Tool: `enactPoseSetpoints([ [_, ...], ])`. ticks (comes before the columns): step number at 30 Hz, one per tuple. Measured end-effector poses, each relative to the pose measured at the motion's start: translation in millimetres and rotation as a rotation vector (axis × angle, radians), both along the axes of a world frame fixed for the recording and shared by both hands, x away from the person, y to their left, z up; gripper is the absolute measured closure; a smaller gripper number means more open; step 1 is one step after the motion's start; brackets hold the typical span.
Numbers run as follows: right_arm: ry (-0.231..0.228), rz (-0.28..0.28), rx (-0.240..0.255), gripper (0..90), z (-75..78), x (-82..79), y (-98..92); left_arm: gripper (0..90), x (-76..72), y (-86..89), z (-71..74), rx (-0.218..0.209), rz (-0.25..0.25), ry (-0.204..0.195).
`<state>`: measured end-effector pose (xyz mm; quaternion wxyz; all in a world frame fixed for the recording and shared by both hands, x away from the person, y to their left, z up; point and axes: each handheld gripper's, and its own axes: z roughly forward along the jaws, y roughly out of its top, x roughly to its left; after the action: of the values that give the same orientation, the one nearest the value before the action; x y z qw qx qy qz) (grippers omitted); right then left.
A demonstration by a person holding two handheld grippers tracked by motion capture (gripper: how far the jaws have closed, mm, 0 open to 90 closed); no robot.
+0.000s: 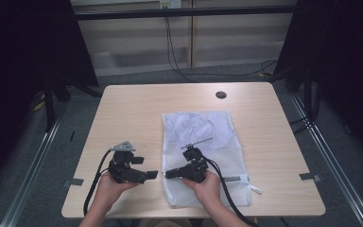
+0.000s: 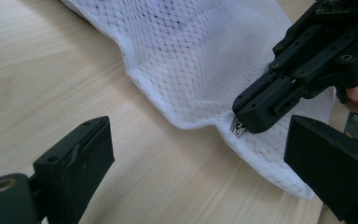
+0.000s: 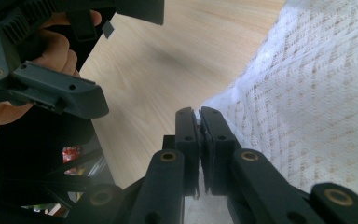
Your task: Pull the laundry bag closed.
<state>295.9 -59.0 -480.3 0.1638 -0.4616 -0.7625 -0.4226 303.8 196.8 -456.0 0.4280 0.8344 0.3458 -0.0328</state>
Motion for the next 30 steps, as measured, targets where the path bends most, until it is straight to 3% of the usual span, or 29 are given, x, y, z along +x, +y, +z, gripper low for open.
enactPoseSetpoints([
  [10,-0.007,-0.01,0.011,85.9,3.5,0.1,-3.0,9.7,-0.1,-4.9,-5.1,-0.032,-0.026,0.073],
  [22,-0.013,-0.015,0.016,85.9,5.9,0.3,-5.6,11.4,-3.1,-13.4,-9.7,-0.022,-0.053,0.101],
  [30,-0.016,-0.02,0.019,86.0,7.2,0.1,-6.4,17.9,-4.3,-16.6,-11.8,-0.051,-0.079,0.146],
])
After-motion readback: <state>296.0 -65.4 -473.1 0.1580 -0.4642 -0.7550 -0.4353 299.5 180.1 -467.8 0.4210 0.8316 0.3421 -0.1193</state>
